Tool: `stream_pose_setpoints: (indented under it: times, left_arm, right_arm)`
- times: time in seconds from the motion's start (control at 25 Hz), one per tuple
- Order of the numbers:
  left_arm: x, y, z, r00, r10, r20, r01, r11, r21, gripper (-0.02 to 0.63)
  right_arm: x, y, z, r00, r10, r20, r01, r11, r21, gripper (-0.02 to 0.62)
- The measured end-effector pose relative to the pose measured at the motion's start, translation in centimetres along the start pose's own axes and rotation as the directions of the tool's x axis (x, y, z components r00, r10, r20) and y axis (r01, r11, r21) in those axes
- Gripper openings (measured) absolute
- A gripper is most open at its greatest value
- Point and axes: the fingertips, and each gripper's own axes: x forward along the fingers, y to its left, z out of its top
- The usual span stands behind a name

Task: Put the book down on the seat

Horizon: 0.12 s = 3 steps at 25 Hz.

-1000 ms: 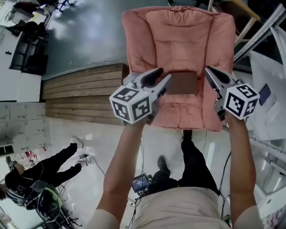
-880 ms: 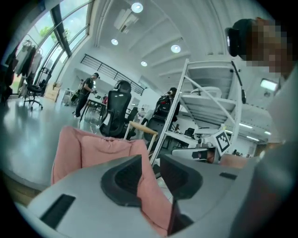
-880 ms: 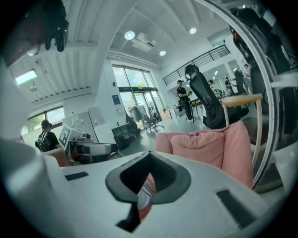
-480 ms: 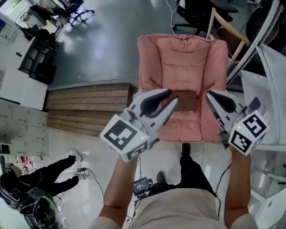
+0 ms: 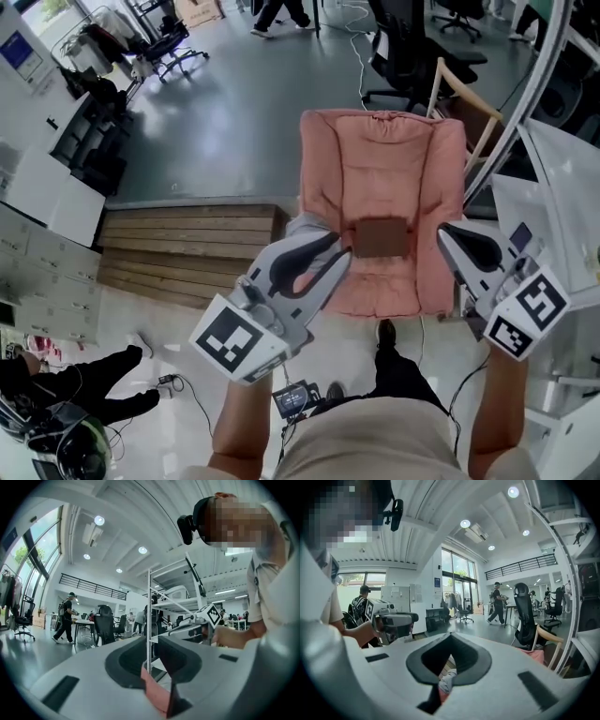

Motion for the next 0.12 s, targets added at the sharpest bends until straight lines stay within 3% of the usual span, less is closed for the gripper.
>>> stream_pose_setpoints:
  times: [0.12]
  left_arm:
    - [-2.0, -1.4, 1.2, 1.0, 0.002, 0.017, -0.002, 1.0, 0.008, 0.075]
  right_arm:
    - [-1.6, 1.8, 0.7, 1.0, -0.006, -0.002, 0.006, 1.0, -0.017, -0.009]
